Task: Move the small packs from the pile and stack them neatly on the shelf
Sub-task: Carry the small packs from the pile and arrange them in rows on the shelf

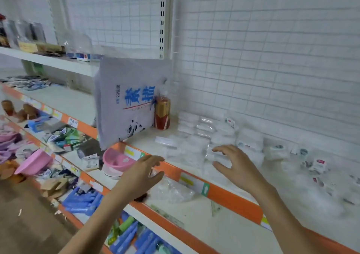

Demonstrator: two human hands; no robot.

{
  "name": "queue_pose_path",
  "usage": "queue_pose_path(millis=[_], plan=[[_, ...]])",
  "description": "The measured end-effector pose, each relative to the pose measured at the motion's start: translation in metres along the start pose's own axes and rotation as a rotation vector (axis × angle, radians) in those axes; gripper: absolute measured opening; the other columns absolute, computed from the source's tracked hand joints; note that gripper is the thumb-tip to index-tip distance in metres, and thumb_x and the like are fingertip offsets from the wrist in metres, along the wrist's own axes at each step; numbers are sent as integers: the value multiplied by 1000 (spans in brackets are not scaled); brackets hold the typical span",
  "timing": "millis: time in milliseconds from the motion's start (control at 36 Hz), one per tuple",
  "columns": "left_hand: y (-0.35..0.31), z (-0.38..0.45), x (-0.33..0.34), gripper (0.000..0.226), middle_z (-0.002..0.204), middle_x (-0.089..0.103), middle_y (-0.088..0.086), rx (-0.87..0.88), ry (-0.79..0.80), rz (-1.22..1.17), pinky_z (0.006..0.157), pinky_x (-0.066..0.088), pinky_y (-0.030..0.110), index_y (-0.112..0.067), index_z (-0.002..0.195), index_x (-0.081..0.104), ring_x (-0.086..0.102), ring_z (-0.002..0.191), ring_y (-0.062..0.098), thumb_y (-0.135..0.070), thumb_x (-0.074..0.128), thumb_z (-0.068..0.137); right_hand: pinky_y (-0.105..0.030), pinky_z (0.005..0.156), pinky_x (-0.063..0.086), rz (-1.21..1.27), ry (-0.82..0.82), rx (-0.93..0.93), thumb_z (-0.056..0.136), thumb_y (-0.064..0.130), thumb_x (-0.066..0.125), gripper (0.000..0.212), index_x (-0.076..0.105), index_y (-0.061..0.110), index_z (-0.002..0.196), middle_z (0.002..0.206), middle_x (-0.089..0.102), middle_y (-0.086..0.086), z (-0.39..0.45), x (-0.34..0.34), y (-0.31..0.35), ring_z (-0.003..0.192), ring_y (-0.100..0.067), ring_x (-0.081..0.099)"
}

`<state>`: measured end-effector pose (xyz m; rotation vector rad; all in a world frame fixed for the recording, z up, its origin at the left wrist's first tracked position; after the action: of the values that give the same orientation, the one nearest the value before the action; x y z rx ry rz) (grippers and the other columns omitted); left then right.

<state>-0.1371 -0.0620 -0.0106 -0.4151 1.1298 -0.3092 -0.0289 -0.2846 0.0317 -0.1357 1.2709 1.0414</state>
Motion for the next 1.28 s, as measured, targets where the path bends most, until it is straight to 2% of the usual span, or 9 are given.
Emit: queue_pose_path(millis=[111, 250, 417, 611, 694, 861, 1139, 1222, 1278], plan=[[0, 76, -8, 56, 101, 52, -14, 77, -23, 4, 80, 46, 26, -25, 121, 54, 51, 94, 5, -57, 44, 76, -22, 97, 34, 21, 63, 44, 88, 34, 60, 42, 52, 22, 128, 128, 51, 7, 78, 7, -15, 120, -12, 45], [8, 170, -4, 43, 122, 49, -3, 154, -8, 38, 92, 41, 22, -18, 128, 50, 50, 105, 12, -30, 59, 88, -30, 107, 30, -60, 139, 121, 92, 34, 52, 52, 40, 14, 138, 143, 41, -2, 159, 27, -39, 132, -18, 35], [31, 254, 31, 58, 139, 32, -4, 165, 103, 90, 92, 31, 16, -21, 137, 36, 40, 123, 15, -31, 61, 86, -37, 100, 31, -615, 231, 148, 93, 37, 45, 46, 44, 11, 131, 136, 45, -7, 215, 51, -64, 125, -26, 39], [56, 310, 82, 84, 155, 3, 1, 183, 310, 139, 115, 19, 37, -20, 146, 13, 5, 143, 19, -35, 66, 82, -43, 99, 29, -751, 359, 264, 93, 44, 44, 46, 49, 11, 125, 130, 43, -9, 228, 72, -83, 120, -28, 41], [59, 312, 101, 72, 149, 22, 3, 182, 472, 2, 113, 25, 40, -18, 141, 28, 19, 140, 24, -27, 68, 82, -45, 100, 28, -781, 385, 256, 88, 43, 54, 47, 51, 13, 124, 128, 42, -9, 226, 74, -83, 119, -29, 39], [60, 311, 84, 55, 132, 36, 0, 305, 264, 55, 93, 43, 34, -18, 131, 41, 48, 115, 20, -23, 66, 82, -42, 103, 26, -681, 334, 287, 82, 25, 62, 54, 38, 19, 130, 121, 51, -11, 222, 71, -82, 114, -29, 48], [63, 307, 53, 25, 106, 50, -3, 242, 169, -251, 76, 36, 12, -13, 109, 56, 51, 99, 14, -29, 59, 89, -46, 115, 2, -488, 165, 343, 95, 43, 38, 39, 44, 24, 128, 107, 68, -1, 220, 46, -68, 114, -18, 54], [66, 303, 46, 14, 99, 61, 2, 116, 214, -583, 70, 46, 12, -12, 100, 56, 61, 83, 13, -22, 58, 89, -37, 108, 25, -223, 69, 362, 98, 40, 38, 34, 44, 28, 128, 103, 68, -3, 216, 40, -61, 107, -20, 55], [70, 300, 42, 24, 112, 59, 5, 65, 231, -700, 80, 50, 27, -12, 113, 54, 62, 88, 13, -22, 54, 92, -29, 82, 42, 37, 12, 379, 98, 34, 39, 30, 44, 31, 128, 104, 66, -4, 214, 38, -58, 94, -19, 59]])
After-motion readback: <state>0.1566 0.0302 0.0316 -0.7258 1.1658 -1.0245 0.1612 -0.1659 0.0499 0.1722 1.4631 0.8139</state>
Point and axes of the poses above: each hand's wrist, its own z-axis towards the middle knuckle, its own x-axis out of the palm, y = z × x, the point moved 7 cm from there along z, towards the middle knuckle
